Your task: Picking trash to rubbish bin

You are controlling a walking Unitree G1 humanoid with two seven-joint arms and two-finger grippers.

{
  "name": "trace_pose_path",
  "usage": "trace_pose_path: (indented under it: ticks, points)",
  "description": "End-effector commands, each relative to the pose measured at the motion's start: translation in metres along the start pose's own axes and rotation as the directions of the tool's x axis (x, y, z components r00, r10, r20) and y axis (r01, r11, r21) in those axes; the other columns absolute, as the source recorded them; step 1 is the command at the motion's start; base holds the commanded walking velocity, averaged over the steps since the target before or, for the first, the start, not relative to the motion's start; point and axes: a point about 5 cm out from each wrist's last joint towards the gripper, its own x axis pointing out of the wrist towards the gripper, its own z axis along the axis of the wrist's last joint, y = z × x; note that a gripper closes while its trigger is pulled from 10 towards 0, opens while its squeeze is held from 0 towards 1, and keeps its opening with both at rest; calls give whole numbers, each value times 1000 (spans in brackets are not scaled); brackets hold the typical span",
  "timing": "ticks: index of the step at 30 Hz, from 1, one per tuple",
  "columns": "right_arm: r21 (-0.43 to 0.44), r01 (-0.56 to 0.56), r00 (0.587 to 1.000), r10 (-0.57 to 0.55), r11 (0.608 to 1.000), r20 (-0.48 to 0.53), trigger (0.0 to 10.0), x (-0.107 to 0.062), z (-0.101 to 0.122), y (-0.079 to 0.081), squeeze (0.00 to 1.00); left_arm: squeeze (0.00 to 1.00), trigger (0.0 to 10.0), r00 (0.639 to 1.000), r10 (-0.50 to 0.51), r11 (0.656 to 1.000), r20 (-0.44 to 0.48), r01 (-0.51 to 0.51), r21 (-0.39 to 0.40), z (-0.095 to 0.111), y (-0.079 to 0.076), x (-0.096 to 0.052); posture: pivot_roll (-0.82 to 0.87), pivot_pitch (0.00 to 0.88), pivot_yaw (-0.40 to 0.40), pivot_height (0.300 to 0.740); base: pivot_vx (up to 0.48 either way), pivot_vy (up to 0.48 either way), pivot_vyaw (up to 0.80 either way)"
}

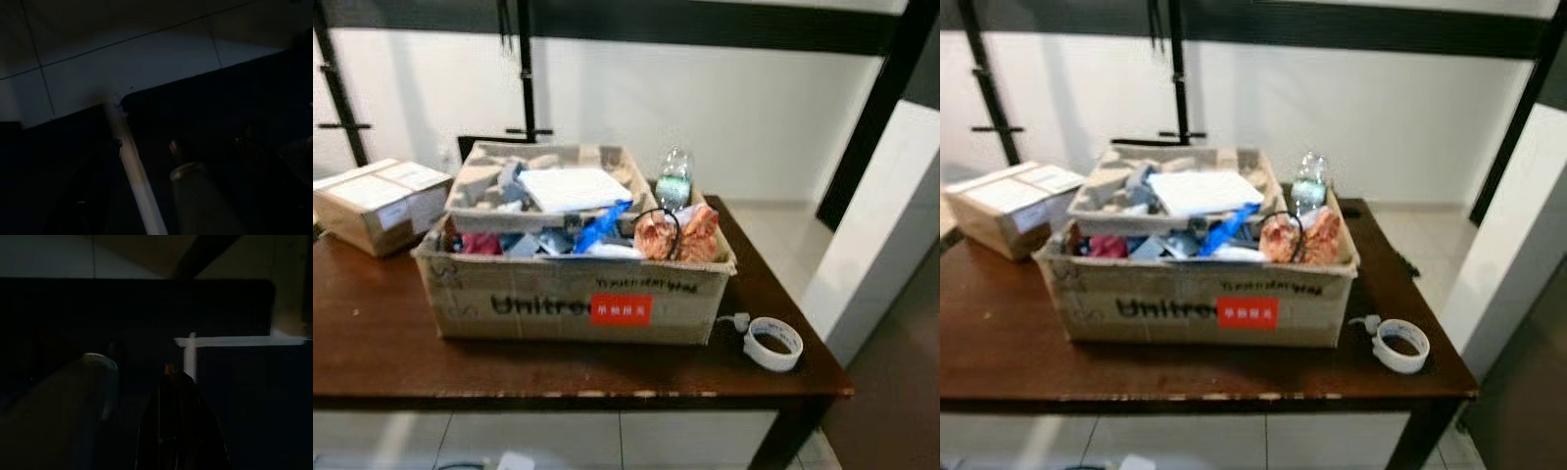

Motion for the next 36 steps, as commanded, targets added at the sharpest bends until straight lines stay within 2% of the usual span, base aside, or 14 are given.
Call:
trace_pose_path:
  ticks: [1, 12, 15, 16, 17, 18, 19, 22, 29, 30, 31, 34, 35, 36]
  points:
    - [3, -12, 999, 12, 1000, -39, 10000, -1, -10, 6, 0, 0, 10000, 999, -6, 1000, -39, 7, 19, -11, 0, -3, -97, 126, -14, 740, 0, 0, 0]
    - [0, -12, 999, 12, 1000, -45, 10000, -1, -10, 4, 0, 0, 10000, 999, -21, 999, -40, 22, 28, -15, -2, -4, -93, 131, -19, 740, 0, 0, 0]
    - [-4, -12, 999, 12, 1000, -45, 10000, -1, -10, 3, 0, 0, 10000, 999, -17, 998, -35, 19, 59, -13, -1, -4, -93, 131, -19, 740, 0, -480, 0]
    - [-11, -14, 999, 13, 1000, -46, 10000, -2, -10, 1, 0, 0, 10000, 999, 0, 1000, -40, 0, 15, -13, 0, -3, -92, 132, -19, 740, 0, -480, 0]
    - [-11, -14, 999, 13, 1000, -46, 10000, -2, -10, 1, 0, 0, 10000, 999, 0, 1000, -40, 0, 15, -13, 0, -3, -92, 132, -19, 740, 0, -480, 0]
    - [-18, -15, 999, 14, 1000, -44, 10000, -1, -9, -1, 0, 0, 10000, 999, 28, 996, -45, -32, -88, -13, 4, -3, -94, 133, -17, 740, 0, -480, 0]
    - [-24, -14, 999, 13, 1000, -42, 10000, -1, -8, -3, 0, 0, 10000, 998, 50, 992, -42, -54, -118, -12, 7, -3, -94, 134, -18, 740, 0, 0, 0]
    - [-56, -21, 999, 19, 998, -30, 10000, -1, -5, -7, 0, 0, 10000, 998, 53, 992, -33, -57, -109, -9, 11, -3, -94, 134, -18, 740, 0, 0, 0]
    - [-179, -97, 994, 104, 979, 27, 10000, 2, 18, -11, 0, 0, 10000, 993, -64, 998, 95, 62, 26, 7, 11, -5, -94, 134, -18, 740, 0, 0, 0]
    - [-267, -159, 979, 187, 950, 83, 10000, 2, 37, -13, 0, 0, 10000, 964, -202, 971, 171, 175, 163, 16, 6, -11, -92, 136, -19, 740, 0, 0, 0]
    - [-267, -159, 979, 187, 950, 83, 10000, 2, 37, -13, 0, 0, 10000, 964, -202, 971, 171, 175, 163, 16, 6, -11, -92, 136, -19, 740, 0, 0, 0]
    - [-420, -229, 926, 329, 878, 184, 10000, -4, 67, -11, 0, 0, 10000, 901, -359, 900, 242, 267, 344, 27, 2, -22, -92, 136, -19, 740, 0, 0, 0]
    - [-420, -229, 926, 329, 878, 184, 10000, -4, 67, -11, 0, 0, 10000, 901, -359, 900, 242, 267, 344, 27, 2, -22, -92, 136, -19, 740, 0, 0, 0]
    - [-468, -255, 893, 392, 846, 222, 10000, -8, 79, -9, 0, 0, 10000, 863, -438, 861, 254, 320, 396, 30, 1, -28, -89, 136, -21, 740, 0, 0, 0]
